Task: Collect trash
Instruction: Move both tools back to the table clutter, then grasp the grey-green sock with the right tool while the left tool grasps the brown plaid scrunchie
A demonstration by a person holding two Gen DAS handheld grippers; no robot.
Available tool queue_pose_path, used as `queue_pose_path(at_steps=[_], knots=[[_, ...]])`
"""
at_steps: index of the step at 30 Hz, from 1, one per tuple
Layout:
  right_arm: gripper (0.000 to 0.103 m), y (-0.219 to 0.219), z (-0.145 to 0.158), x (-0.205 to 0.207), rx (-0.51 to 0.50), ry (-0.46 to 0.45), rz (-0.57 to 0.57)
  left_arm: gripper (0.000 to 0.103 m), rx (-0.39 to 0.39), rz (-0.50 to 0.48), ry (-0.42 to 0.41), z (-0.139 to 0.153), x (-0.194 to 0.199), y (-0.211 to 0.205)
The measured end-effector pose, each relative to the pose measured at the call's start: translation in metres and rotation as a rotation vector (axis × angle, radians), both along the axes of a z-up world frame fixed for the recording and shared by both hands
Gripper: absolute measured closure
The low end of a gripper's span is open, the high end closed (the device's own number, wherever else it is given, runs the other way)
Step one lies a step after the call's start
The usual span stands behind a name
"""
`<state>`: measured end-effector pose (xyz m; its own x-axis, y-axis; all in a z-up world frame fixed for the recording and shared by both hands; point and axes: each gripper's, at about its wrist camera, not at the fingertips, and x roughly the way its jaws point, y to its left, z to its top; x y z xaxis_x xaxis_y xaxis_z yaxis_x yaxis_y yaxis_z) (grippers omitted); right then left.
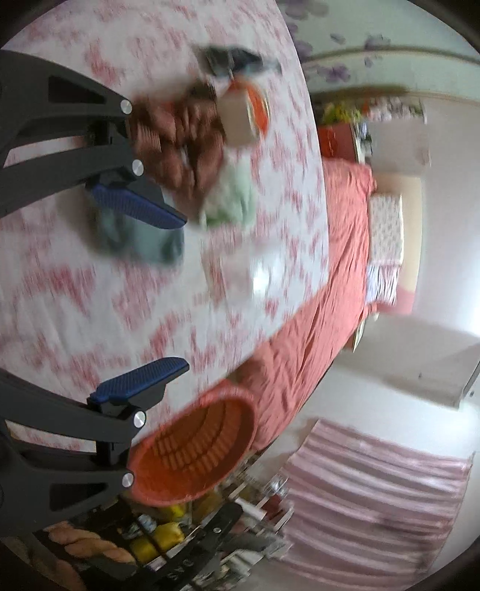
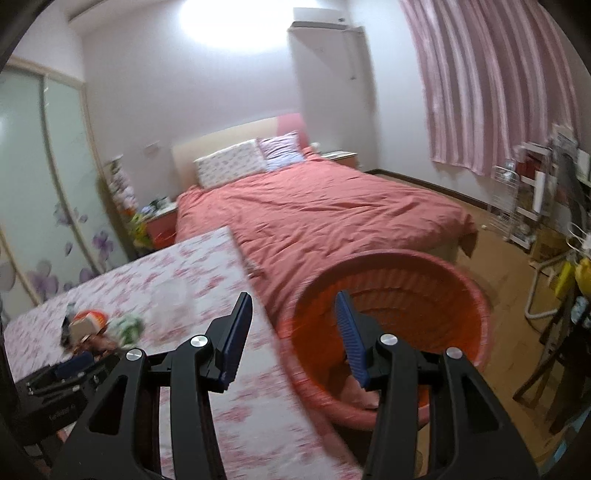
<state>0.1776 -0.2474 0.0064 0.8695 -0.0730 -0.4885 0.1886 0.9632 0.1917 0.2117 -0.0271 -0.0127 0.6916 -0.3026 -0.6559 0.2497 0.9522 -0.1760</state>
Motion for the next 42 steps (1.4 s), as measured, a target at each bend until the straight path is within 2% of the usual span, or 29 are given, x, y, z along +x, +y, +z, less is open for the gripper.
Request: queue_pose_path(at_steps=[4, 9, 17, 27, 30, 32, 35, 42], knots=[[0.055, 0.033, -0.001, 0.002, -0.006, 0.019, 0.08, 0.029, 0.028, 0.096, -0.021, 0.0, -0.009, 0.047], [0.055, 0.075, -0.007, 0.005, -0.009, 0.052, 0.167, 0.029, 0.026, 0.199, -0.017, -0.003, -0.016, 0.1], [0.055, 0.139, -0.028, 0.021, -0.013, 0.134, 0.3, 0.029, 0.01, 0.284, -0.016, -0.005, -0.023, 0.152], [0.056, 0.18, -0.054, 0.045, -0.03, 0.24, 0.354, 0.029, 0.006, 0.291, -0.008, -0.012, -0.022, 0.162], [0.066, 0.183, -0.065, 0.05, -0.04, 0.293, 0.356, 0.029, -0.003, 0.273, 0.006, -0.016, -0.018, 0.157], [0.079, 0.18, -0.07, 0.051, -0.039, 0.316, 0.353, 0.029, -0.014, 0.259, 0.014, -0.019, -0.013, 0.155], [0.091, 0.174, -0.072, 0.048, -0.045, 0.314, 0.348, 0.029, -0.032, 0.231, 0.033, -0.022, -0.006, 0.145], [0.093, 0.15, -0.069, 0.04, -0.028, 0.294, 0.286, 0.029, -0.03, 0.177, 0.072, -0.032, 0.012, 0.118]])
